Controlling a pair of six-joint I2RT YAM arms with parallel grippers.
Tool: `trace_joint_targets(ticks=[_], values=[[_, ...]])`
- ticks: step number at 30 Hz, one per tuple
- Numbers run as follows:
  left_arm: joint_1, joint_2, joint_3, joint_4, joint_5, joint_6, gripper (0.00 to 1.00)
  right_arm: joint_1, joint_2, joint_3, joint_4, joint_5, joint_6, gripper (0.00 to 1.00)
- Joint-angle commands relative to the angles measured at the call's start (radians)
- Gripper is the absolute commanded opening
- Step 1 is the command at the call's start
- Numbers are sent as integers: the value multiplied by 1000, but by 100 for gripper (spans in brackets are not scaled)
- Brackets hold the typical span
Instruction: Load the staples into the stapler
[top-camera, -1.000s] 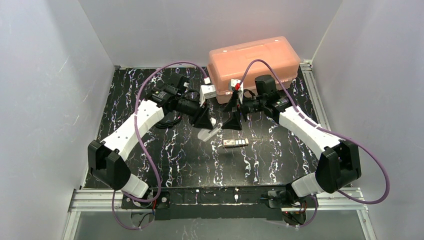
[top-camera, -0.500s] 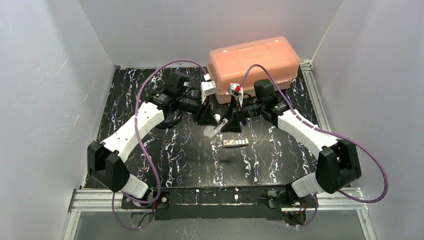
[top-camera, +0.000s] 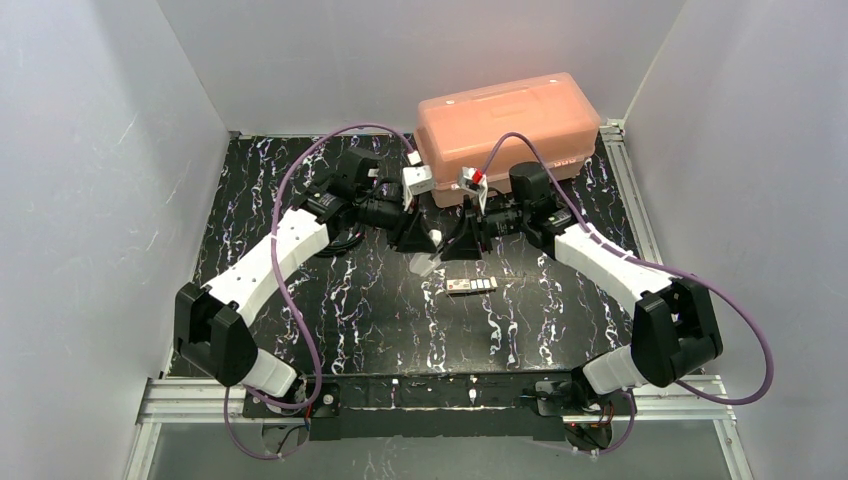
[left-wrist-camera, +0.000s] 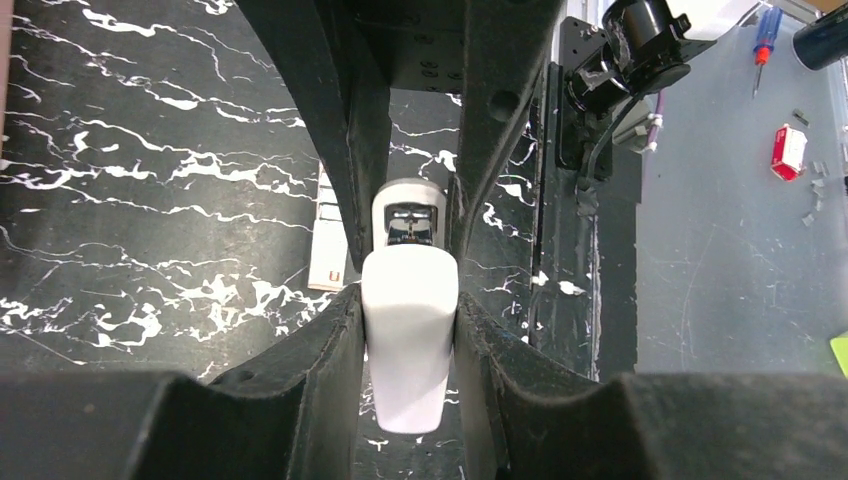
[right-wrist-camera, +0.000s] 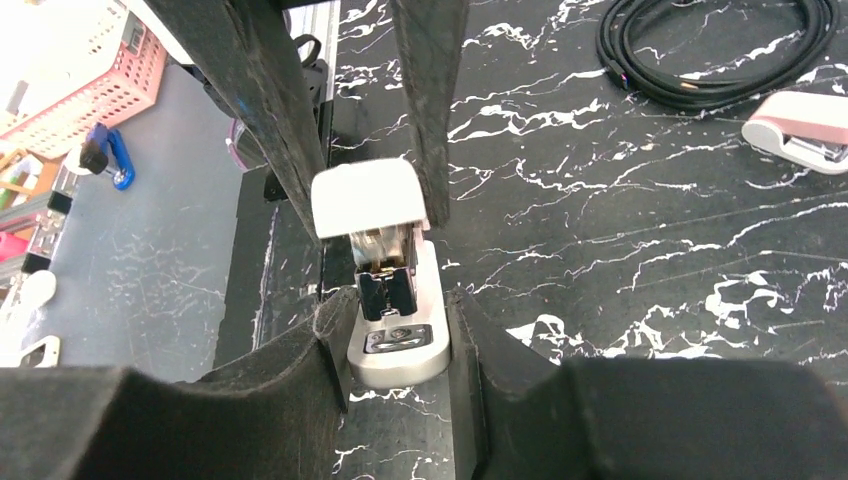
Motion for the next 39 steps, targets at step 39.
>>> trace_joint_targets(ticks=[39], values=[[309,-219,-347,405,149,-133,33,-181,-53,-155,378,106,270,1]])
